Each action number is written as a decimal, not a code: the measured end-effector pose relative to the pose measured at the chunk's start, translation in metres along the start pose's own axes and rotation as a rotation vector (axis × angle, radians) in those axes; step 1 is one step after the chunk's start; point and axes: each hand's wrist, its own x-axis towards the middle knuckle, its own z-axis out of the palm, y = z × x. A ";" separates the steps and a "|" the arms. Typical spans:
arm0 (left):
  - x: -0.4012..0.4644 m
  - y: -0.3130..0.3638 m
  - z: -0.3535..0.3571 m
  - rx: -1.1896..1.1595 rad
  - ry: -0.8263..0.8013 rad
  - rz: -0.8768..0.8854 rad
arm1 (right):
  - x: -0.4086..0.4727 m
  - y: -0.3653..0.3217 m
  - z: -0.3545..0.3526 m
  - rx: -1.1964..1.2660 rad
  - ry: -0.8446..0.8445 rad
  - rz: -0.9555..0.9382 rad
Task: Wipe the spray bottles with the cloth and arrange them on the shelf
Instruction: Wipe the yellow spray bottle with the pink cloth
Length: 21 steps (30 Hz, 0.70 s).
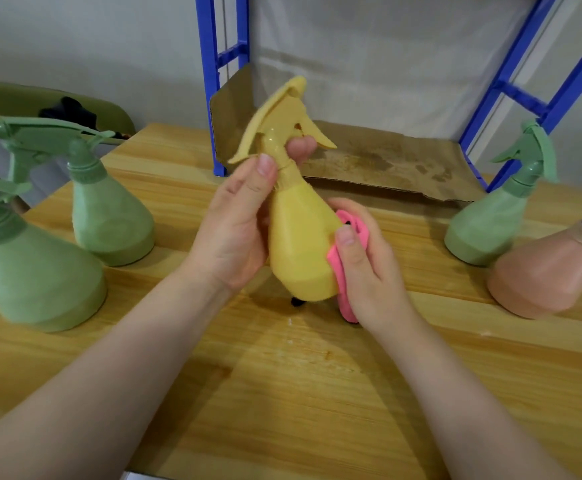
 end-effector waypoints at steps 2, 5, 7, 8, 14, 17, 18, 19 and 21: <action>-0.004 0.000 0.003 0.044 -0.105 -0.024 | 0.001 -0.002 -0.002 -0.007 -0.057 0.008; -0.011 -0.003 0.006 0.134 -0.221 -0.075 | 0.000 -0.006 -0.003 -0.008 -0.133 0.048; -0.015 -0.005 0.008 0.226 -0.268 -0.110 | 0.000 -0.009 -0.004 -0.024 -0.157 0.077; -0.017 -0.005 0.010 0.268 -0.264 -0.125 | 0.000 -0.010 -0.005 -0.031 -0.158 0.086; -0.016 -0.006 0.016 0.296 -0.091 -0.124 | 0.000 -0.012 0.006 0.013 0.014 0.112; -0.015 -0.007 0.017 0.259 -0.043 -0.139 | 0.001 -0.012 0.011 0.073 0.109 0.143; -0.015 -0.008 0.017 0.246 -0.030 -0.143 | 0.001 -0.015 0.011 0.090 0.133 0.150; -0.015 -0.010 0.017 0.236 -0.017 -0.145 | 0.001 -0.016 0.010 0.114 0.143 0.156; -0.015 -0.012 0.017 0.212 0.000 -0.126 | 0.000 -0.020 0.006 0.125 0.107 0.151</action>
